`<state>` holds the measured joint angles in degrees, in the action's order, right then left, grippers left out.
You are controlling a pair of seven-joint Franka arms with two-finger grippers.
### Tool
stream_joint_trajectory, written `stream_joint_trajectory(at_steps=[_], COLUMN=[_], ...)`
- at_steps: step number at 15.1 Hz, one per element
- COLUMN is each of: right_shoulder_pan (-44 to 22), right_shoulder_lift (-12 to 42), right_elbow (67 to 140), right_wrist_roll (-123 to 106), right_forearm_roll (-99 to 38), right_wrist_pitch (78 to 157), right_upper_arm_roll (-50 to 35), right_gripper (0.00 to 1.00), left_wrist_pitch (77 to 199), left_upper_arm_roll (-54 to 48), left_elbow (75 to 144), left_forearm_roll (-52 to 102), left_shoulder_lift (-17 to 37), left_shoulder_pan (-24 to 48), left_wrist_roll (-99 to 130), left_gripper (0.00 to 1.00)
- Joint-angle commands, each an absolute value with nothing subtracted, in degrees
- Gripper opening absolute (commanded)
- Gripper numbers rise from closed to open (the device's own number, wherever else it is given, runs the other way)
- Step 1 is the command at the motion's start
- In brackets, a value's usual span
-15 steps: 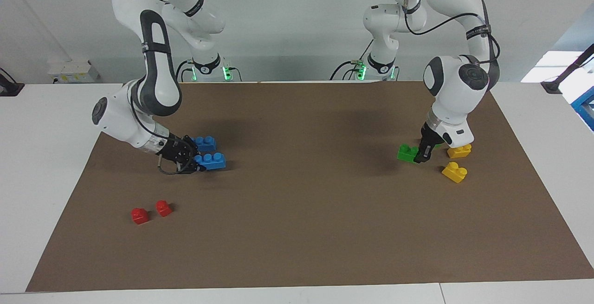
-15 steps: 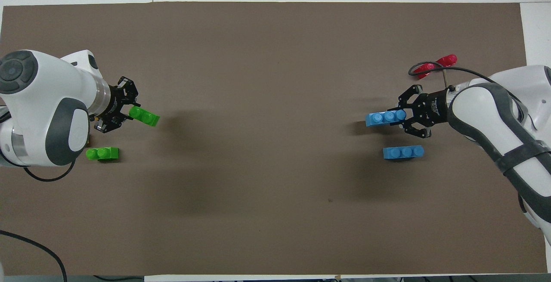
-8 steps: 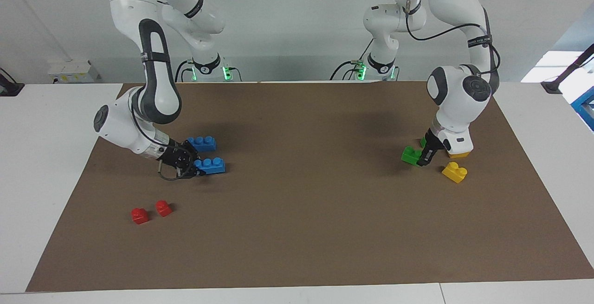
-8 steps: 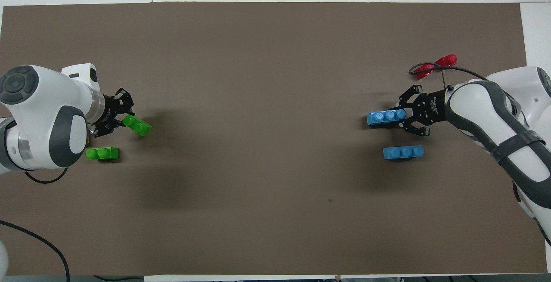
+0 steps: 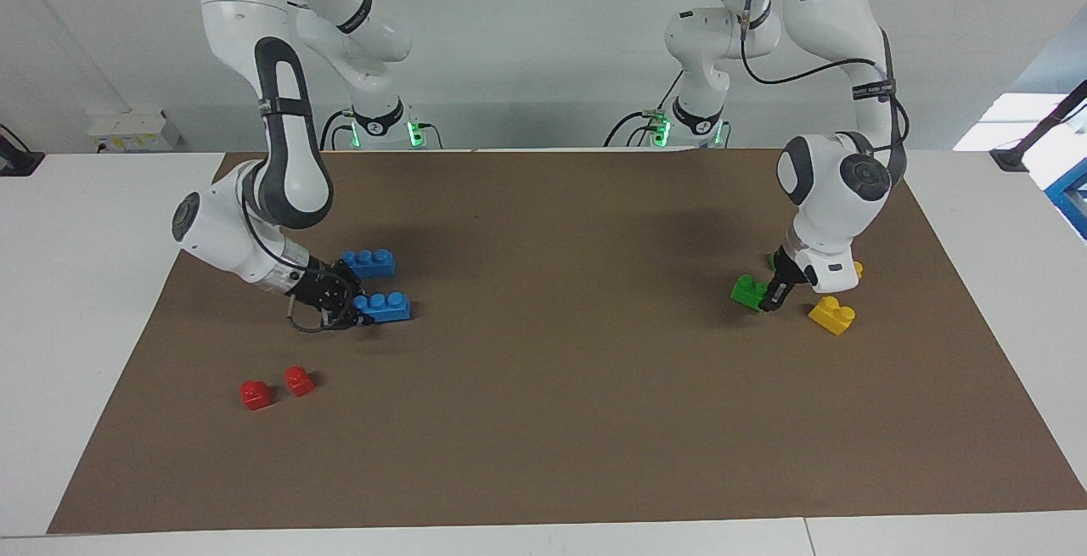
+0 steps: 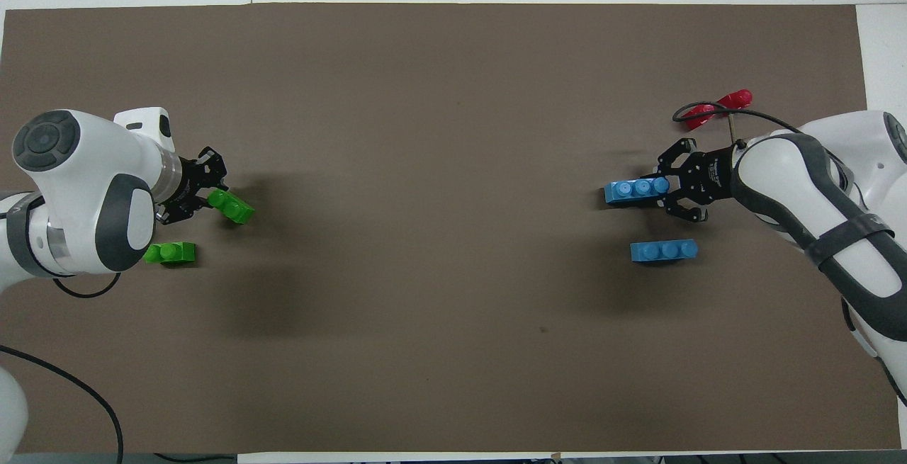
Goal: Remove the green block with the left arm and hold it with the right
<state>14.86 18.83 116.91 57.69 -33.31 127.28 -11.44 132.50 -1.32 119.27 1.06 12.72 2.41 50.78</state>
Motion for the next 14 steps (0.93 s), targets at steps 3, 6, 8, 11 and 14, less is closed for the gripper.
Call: stream_joint_trajectory(at_steps=[3, 6, 8, 11, 14], right_shoulder_pan=[15.5, 15.5, 15.5, 15.5, 15.6], right_shoulder_lift=[19.2, 19.2, 19.2, 19.0, 18.8], right_elbow=[117.3, 117.7, 117.8, 118.6, 118.8], right_wrist_roll=[56.7, 56.6, 56.6, 55.1, 54.7], right_forearm_roll=[-32.3, -32.3, -32.3, -32.3, -32.3], right_wrist_pitch=[129.1, 129.6, 129.6, 129.7, 129.6], right_upper_arm_roll=[-12.2, -12.2, -12.2, -12.2, -12.2], right_gripper=[0.0, 0.0, 0.0, 0.0, 0.0], left_wrist_pitch=[134.3, 134.2, 134.3, 132.6, 132.3], left_upper_arm_roll=[-1.8, -1.7, -1.8, -1.8, -2.3], left_elbow=[119.9, 119.6, 119.1, 115.6, 114.1], left_forearm_roll=[0.6, 0.6, 0.6, 0.5, 0.5], left_shoulder_lift=[12.9, 12.9, 12.9, 12.1, 11.4], left_shoulder_pan=[1.5, 0.9, 1.0, 1.8, 4.0], left_wrist_roll=[47.1, 43.9, 41.1, 39.6, 37.6], left_gripper=[0.12, 1.0, 1.0, 1.0, 1.0])
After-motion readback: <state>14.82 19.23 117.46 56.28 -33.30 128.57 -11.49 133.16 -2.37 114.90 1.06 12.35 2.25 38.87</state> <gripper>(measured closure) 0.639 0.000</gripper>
